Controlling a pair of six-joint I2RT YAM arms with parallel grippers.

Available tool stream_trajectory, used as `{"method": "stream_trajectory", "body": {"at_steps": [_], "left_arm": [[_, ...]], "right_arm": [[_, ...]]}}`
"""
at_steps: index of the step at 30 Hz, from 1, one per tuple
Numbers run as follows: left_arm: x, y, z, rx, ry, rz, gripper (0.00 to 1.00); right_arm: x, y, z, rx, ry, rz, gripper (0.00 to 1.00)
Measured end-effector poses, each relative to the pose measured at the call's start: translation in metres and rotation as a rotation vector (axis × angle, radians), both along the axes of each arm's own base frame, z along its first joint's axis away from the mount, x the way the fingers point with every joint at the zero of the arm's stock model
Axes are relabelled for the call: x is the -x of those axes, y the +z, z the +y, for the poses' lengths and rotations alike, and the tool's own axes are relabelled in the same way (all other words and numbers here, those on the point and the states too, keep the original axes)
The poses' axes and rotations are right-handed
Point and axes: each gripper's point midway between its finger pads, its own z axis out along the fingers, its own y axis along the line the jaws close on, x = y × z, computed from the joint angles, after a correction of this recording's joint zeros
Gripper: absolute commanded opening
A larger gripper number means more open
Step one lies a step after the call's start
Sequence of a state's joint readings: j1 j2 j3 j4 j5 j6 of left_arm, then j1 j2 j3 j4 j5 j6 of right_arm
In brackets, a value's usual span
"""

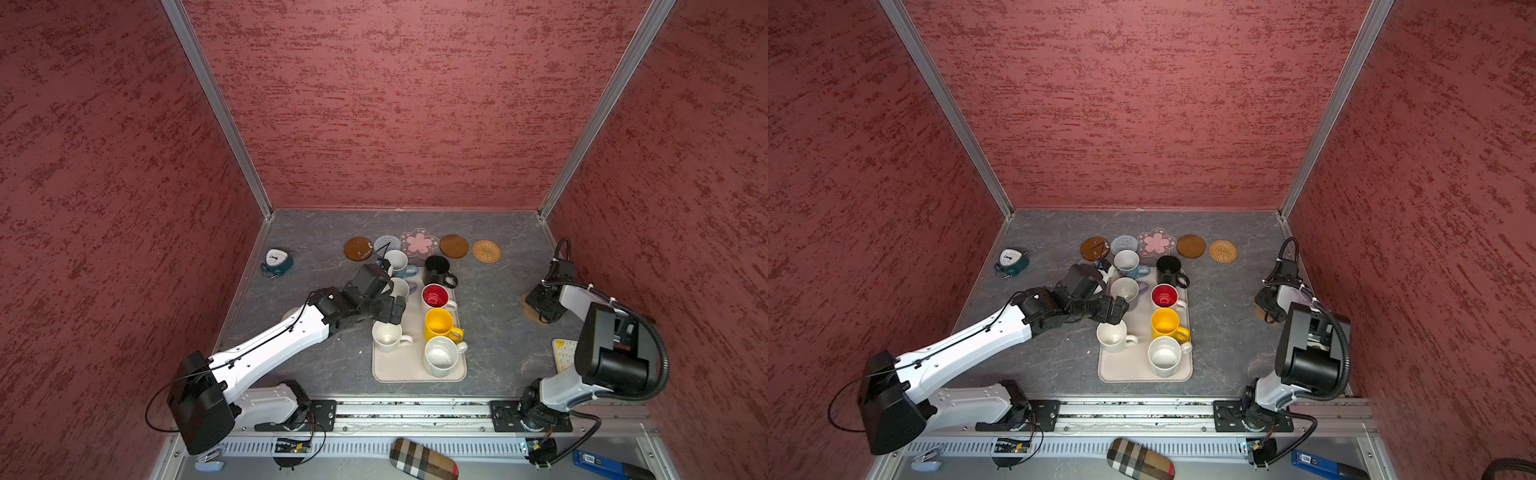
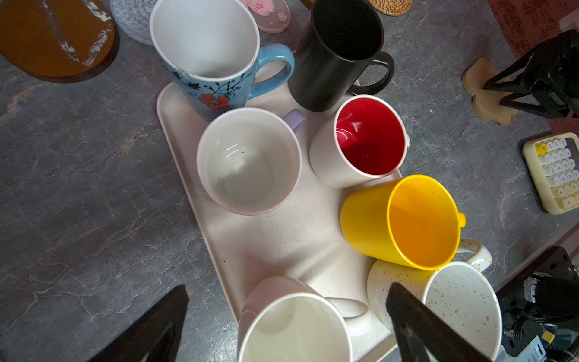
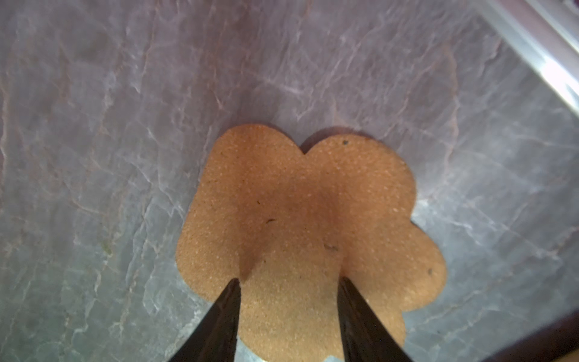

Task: Place cups on coasters
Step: Move the coaster to the top-right of the table.

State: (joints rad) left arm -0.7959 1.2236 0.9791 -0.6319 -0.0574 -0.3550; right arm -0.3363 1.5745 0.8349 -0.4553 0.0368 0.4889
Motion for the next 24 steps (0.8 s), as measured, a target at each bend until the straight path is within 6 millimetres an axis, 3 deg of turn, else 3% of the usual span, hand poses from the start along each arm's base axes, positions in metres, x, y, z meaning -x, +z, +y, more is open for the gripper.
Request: {"method": "stream_trajectory", "body": {"at_steps": [17,24], "left_arm": [[-0.005,0.0,0.004,0.008,0.016,0.005,0.99],[-0.018,-0.015,0.021,0.004,0.087,0.03,0.99]], "right_arm": [[-0.054,0.001,-0.016,0.001,0.009,-0.052,0.47],[-0.087,0.003,-0.021,-0.005,0.024,-0.08,0.47]]}}
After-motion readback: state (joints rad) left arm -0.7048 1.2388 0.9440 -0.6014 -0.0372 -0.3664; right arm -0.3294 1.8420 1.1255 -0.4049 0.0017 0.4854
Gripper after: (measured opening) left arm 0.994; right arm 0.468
